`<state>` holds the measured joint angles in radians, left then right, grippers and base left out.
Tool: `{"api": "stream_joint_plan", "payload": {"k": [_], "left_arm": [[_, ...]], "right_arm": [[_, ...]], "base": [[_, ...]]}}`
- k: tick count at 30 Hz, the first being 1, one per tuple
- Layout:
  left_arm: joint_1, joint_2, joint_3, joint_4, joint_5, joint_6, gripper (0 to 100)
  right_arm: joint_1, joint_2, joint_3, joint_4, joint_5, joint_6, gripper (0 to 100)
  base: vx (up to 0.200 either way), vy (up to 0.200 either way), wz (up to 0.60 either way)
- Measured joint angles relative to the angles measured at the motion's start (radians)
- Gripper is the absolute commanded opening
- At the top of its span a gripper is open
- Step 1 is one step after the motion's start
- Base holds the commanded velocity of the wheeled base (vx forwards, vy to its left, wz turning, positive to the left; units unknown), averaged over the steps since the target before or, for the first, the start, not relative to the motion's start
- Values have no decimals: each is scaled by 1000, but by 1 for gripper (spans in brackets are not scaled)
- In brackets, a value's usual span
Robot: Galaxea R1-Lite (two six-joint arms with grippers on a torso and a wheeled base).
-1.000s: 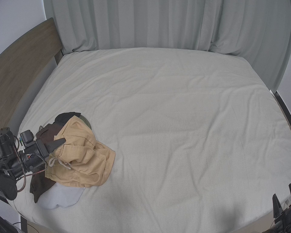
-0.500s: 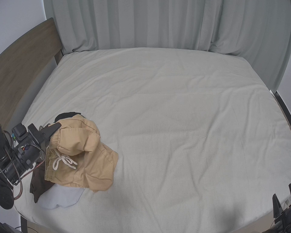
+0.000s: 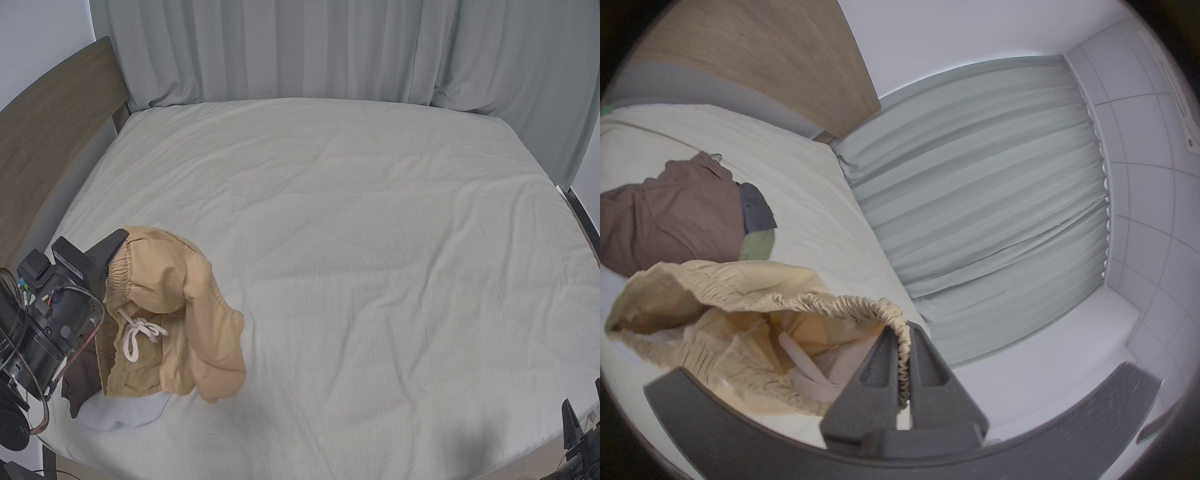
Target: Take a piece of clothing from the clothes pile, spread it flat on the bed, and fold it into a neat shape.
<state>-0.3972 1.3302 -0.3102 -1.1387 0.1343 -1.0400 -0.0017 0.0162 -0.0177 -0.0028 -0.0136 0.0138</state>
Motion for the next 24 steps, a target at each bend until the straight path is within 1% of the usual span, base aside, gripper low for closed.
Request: {"api": "stream_joint_plan", "payload": {"k": [3, 5, 9, 13, 16, 19, 24], "left_arm": [[-87, -29, -27, 5, 72, -4, 0], [-128, -48, -52, 13, 120, -1, 0], [-205, -82, -102, 32, 181, 22, 0], [-284, -119, -140, 63, 208, 78, 0], [-325, -144, -171, 80, 227, 101, 0], [-343, -165, -180, 85, 232, 108, 0], [-352, -181, -163, 87, 231, 125, 0]], "right_arm": [[0, 0, 0, 0, 0, 0, 100], [0, 0, 0, 0, 0, 0, 100], [0, 0, 0, 0, 0, 0, 100], [0, 0, 0, 0, 0, 0, 100], [0, 0, 0, 0, 0, 0, 100], [0, 0, 0, 0, 0, 0, 100], [0, 0, 0, 0, 0, 0, 100]], "base": [[0, 0, 0], [0, 0, 0], [0, 0, 0], [0, 0, 0], [0, 0, 0], [0, 0, 0], [0, 0, 0]]}}
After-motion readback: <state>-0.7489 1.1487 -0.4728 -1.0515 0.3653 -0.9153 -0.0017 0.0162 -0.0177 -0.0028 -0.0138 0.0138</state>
